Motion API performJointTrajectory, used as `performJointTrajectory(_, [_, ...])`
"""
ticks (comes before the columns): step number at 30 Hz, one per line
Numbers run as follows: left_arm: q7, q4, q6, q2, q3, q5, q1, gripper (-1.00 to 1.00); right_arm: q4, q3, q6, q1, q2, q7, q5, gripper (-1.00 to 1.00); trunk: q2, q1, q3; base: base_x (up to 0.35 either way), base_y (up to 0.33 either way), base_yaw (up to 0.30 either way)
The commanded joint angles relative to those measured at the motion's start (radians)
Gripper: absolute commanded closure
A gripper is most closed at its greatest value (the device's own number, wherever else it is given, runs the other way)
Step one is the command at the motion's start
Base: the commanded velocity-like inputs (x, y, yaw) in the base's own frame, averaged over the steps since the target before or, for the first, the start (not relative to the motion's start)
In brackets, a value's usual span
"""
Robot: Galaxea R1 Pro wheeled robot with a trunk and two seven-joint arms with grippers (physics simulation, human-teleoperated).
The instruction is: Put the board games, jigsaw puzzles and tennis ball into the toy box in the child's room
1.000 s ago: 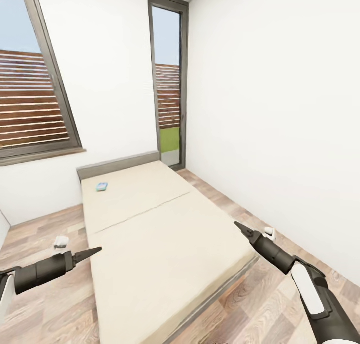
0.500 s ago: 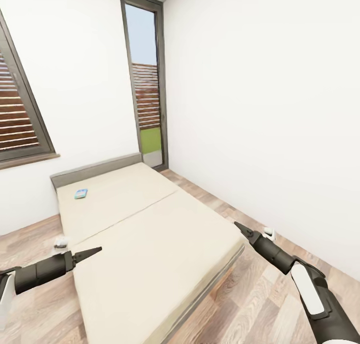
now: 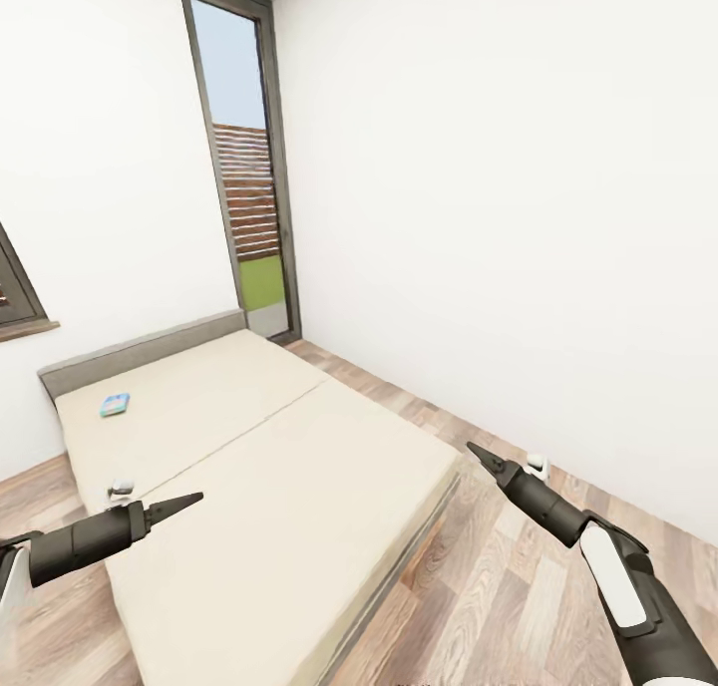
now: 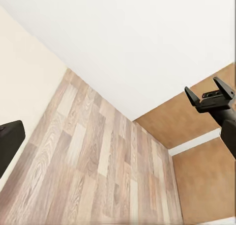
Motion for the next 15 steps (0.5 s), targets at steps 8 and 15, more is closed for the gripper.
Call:
performJointTrajectory(8, [-0.002,0.000,0.008,0.000,0.001,0.004,-0.001,-1.00,-0.001,-0.003,0.007,-0.001,-0.001,0.007,-0.005,-1.00,-0.002,0.001,-0.002,0.000,0.107,-0.276])
performJointTrajectory(15, [-0.002,-0.001,0.008,0.000,0.001,0.004,-0.001,-1.00,-0.001,-0.004,0.006,-0.001,-0.001,0.011,-0.005,-1.00,-0.002,0.001,-0.002,0.000,0.163,-0.130])
